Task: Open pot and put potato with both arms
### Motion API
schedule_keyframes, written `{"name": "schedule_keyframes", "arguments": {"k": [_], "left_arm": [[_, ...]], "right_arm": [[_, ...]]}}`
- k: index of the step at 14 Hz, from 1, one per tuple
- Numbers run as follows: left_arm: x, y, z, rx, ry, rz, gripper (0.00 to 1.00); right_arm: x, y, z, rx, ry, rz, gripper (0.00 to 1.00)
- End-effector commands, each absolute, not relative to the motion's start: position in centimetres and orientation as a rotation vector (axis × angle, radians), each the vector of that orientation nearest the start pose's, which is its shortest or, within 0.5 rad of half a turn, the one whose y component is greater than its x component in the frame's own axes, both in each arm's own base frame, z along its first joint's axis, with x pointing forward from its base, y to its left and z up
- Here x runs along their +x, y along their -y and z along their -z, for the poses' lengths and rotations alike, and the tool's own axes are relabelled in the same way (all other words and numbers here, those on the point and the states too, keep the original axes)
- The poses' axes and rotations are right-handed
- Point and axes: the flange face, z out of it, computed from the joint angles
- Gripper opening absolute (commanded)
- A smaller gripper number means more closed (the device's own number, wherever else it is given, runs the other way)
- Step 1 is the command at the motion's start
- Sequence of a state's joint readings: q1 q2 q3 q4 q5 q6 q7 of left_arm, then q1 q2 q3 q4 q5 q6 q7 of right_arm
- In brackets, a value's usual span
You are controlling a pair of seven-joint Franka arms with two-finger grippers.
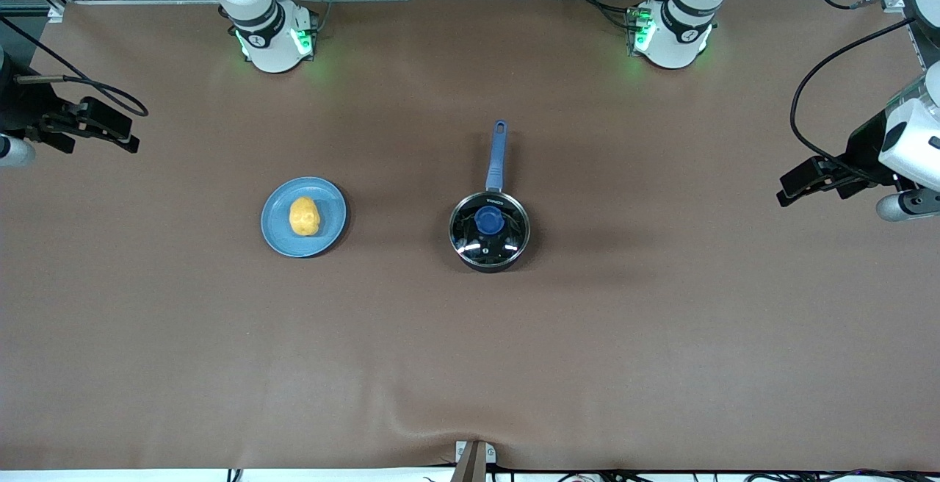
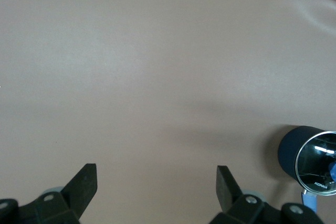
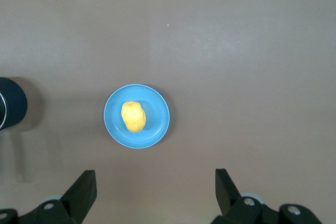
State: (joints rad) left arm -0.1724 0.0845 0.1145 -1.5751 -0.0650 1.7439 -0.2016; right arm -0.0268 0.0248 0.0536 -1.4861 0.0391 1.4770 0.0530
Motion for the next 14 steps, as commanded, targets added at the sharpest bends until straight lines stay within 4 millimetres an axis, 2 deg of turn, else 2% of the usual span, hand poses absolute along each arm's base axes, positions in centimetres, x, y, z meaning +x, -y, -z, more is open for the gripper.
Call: {"name": "schedule_keyframes", "arguments": {"k": [1,14], "left_arm": [[58.61,4.46,-59.68,-3.217,0.275,0.145,1.0],[58.67,4.81,-59.61,-3.253,0.296,0.136,1.0]], "right_arm": [[55.03,-1.41,-64.35,-3.096,-0.03,-0.064,1.0],[54.91,-0.99,-64.39,-3.096,-0.041,-0.078,1.0]]}}
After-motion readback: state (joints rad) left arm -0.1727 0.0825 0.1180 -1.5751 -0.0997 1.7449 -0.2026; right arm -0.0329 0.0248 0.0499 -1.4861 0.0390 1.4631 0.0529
